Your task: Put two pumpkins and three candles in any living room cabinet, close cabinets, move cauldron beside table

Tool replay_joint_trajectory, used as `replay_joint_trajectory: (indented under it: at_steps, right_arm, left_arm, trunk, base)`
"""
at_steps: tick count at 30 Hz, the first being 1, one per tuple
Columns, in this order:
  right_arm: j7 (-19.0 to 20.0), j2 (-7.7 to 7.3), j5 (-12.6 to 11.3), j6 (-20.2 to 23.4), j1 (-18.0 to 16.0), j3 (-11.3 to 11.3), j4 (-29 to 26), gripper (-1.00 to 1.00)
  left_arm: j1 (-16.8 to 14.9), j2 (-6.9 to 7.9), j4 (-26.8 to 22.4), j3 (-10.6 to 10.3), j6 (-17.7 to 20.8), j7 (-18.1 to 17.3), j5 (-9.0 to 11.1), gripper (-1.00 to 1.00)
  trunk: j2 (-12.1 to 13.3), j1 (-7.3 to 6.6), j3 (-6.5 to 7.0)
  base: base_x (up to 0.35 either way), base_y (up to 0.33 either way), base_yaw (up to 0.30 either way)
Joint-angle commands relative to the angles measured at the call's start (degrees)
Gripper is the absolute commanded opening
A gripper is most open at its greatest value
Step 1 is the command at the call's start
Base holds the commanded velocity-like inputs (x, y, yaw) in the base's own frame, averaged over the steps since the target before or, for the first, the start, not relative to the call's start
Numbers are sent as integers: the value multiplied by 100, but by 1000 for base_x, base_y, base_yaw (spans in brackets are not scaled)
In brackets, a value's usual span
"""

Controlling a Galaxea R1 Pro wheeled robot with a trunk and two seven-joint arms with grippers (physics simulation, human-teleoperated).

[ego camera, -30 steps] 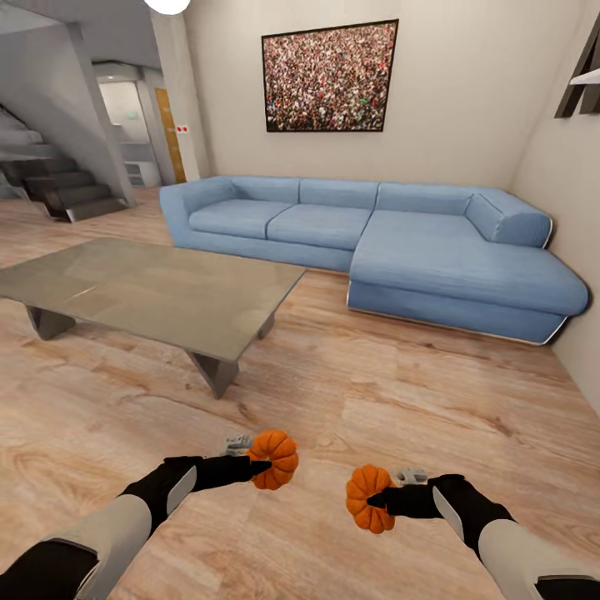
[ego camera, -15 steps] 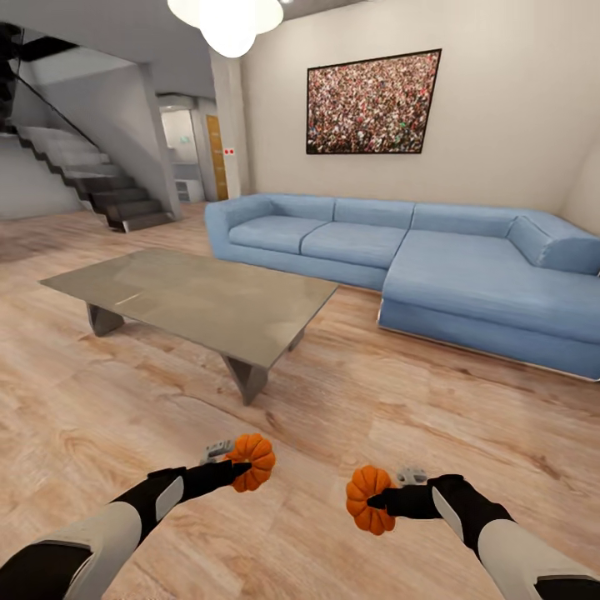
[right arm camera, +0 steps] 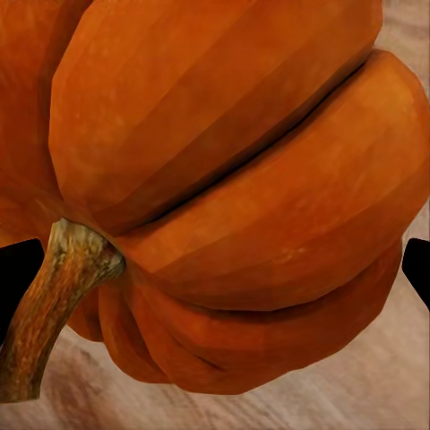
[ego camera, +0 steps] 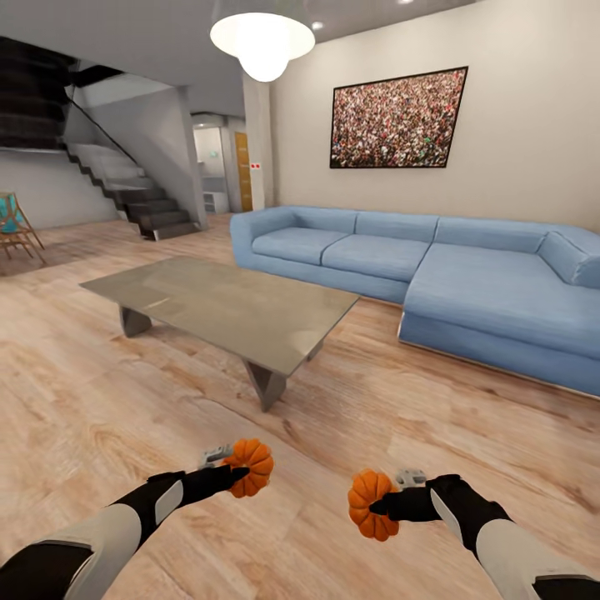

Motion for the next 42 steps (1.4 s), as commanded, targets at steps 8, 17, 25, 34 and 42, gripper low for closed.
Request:
replay_joint_trajectory:
  at_steps: [8,17,25,34,42]
  right_arm:
    - [14,-5,4,27,1,36,-12,-100]
    - [22,-5,4,27,1,45,-12,-100]
    - [16,-5,12,57,0,45,-4,-100]
    - [14,-1,118,71,-4,45,-3,-100]
    - [6,4,255,71,-4,45,2,-100]
  left_arm:
    - [-2,-13,4,-49,38,457,56,-100]
    - [-2,-15,47,-52,38,476,56,-100]
    - [-2,-20,57,-55,36,483,56,-100]
    - [-2,-24,107,-55,30,485,56,-100]
    - [-2,-24,110,-55,30,485,55,-100]
  trunk:
    - [9,-22,107]
    - [21,-45,262]
    - [31,-66,373]
    - [44,-89,492]
    - [54,-109,595]
  base:
    - [0,0,173]
    - [0,0,92]
    - [0,0,124]
    - [0,0,104]
    - [0,0,90]
